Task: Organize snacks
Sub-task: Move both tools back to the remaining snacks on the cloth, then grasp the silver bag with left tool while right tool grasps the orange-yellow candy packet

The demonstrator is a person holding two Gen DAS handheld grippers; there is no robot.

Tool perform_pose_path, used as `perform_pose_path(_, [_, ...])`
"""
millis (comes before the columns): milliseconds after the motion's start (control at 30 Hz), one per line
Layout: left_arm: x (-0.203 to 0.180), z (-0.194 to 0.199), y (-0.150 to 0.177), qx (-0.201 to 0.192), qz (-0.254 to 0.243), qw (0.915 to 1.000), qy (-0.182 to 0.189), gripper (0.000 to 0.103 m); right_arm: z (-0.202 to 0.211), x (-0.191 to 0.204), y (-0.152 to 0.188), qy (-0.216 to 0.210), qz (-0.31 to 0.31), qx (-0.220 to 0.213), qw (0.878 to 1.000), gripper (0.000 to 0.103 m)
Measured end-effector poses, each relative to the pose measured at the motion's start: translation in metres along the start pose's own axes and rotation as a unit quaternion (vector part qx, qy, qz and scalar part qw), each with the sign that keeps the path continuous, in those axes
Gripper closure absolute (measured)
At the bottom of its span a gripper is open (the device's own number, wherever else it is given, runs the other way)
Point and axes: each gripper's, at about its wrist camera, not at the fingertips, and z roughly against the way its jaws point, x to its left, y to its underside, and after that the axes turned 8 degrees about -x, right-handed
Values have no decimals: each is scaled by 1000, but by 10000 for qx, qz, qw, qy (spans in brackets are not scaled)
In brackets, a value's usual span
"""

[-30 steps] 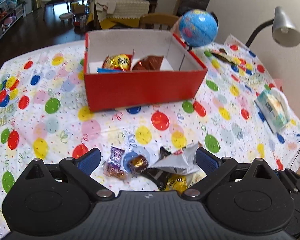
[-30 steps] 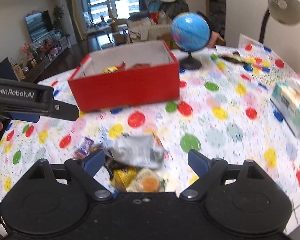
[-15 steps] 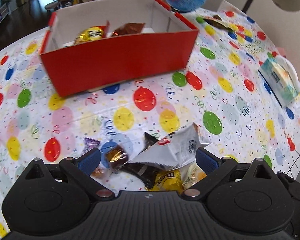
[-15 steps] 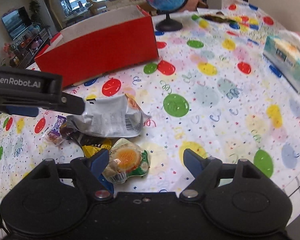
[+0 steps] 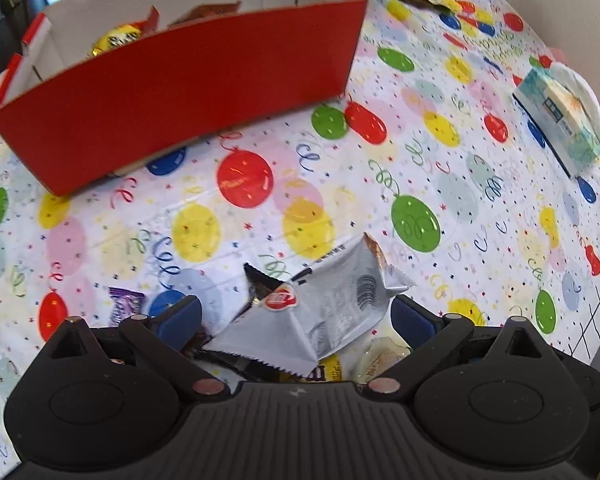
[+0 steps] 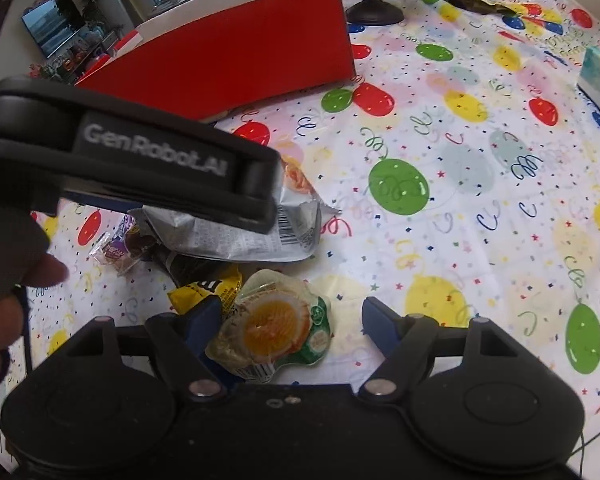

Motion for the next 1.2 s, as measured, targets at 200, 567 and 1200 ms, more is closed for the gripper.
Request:
perform_pose_path(200, [-2,-4,2,23,9,10000,49,15,1,-1,0,-245,-8,18,9997,39])
perform_pose_path(567, [-3,3,5,-77,5,10000,-56,55,3,-4,3,-396,-154,10,9991,47])
perform_pose_path(1200, [14,69,8,-736,461,9961,-127,63,54,-20,-2,-111,-634,-611,9961,47])
